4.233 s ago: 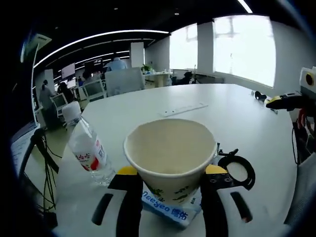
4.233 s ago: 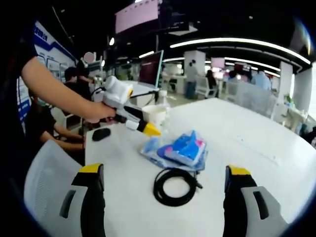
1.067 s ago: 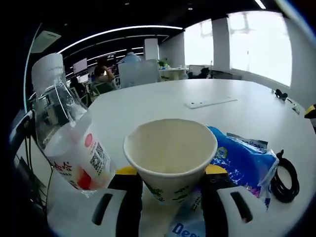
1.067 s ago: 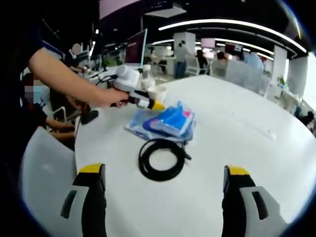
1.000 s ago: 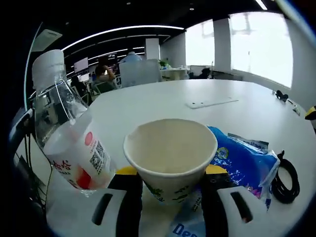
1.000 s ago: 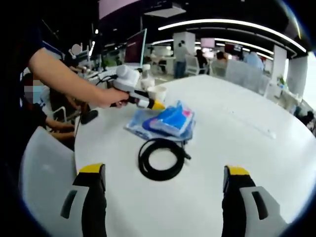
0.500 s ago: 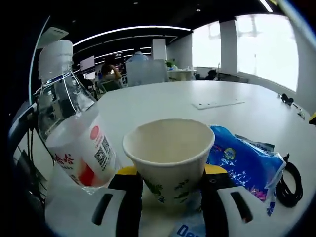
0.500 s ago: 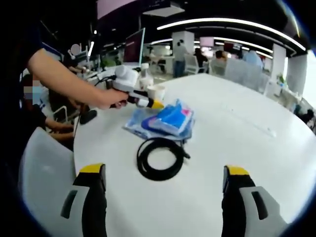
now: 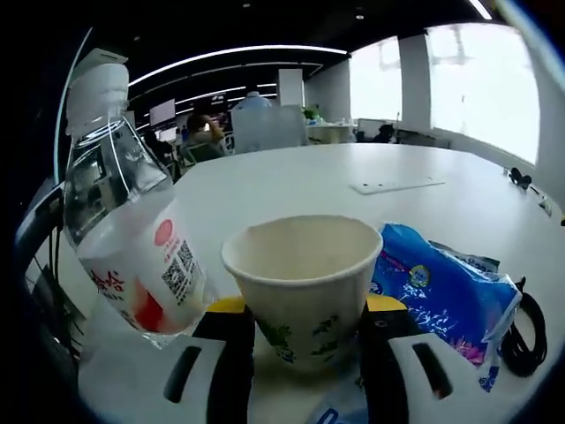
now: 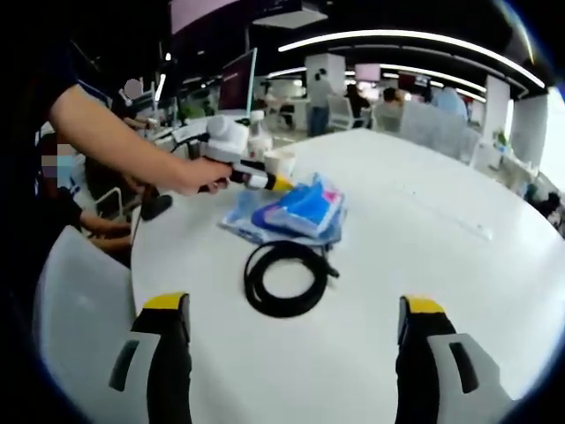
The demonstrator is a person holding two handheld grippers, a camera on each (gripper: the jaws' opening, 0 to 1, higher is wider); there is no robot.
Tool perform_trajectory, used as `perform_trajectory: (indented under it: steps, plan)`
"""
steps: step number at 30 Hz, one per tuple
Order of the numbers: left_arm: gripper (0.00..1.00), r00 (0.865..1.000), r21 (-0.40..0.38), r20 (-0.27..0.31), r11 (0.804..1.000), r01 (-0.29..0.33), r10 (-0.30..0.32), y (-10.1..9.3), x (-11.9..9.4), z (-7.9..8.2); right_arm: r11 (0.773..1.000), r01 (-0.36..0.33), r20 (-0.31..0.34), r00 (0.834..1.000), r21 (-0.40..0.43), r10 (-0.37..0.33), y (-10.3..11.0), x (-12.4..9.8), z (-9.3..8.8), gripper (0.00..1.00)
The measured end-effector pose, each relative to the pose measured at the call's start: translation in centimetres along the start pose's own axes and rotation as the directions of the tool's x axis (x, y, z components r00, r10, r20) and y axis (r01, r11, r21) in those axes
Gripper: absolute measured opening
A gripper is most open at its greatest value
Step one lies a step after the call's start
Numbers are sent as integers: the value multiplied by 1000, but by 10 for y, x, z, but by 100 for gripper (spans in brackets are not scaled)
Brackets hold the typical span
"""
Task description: Arrange the tabletop items into an orderly group along one side of the table until the central work area is clear of visible clutter.
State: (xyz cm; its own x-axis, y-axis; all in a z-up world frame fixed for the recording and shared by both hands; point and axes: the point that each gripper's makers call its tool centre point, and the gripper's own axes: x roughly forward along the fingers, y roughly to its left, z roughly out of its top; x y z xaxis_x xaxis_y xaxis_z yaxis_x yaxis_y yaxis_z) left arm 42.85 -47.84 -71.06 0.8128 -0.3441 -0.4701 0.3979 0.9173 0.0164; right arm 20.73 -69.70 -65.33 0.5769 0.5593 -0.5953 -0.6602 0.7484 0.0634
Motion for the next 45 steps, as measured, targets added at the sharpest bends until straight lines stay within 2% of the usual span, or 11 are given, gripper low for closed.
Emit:
perform_trajectory:
  steps: [6,12,22,25,30,40,45]
  plan:
    - [45,1000,4,16,1000,-2,2,-2,3,7,1000,3,1,1000,3,-3,-1,0,1,95]
    - [46,1000,4,13,1000,-1,1,-1,6,7,1000,4,-2,1000,9,-4,-1,0,-1,95]
    - [47,1000,-11,-23,1000,-6,5,-1,10,-1,1000,2,-6,1000,11,-2,-2,1,-2,95]
    - [48,999,-44,-40,999,-14,12,0,10,-3,1000,2,-4,1000,13,-2,-3,1,-1,95]
    - [50,999,-44,-41,999,-22,21,-2,6,-2,1000,0,5,1000,16,0,-3,2,2,95]
    - [41,997,-49,-47,997,-59,57,4,1,-6,1000,-7,1,1000,12,7,1,2,0,94]
    - [40,998,-42,-41,997,-58,56,5,-1,-7,1000,-6,1,1000,16,6,2,2,-1,94]
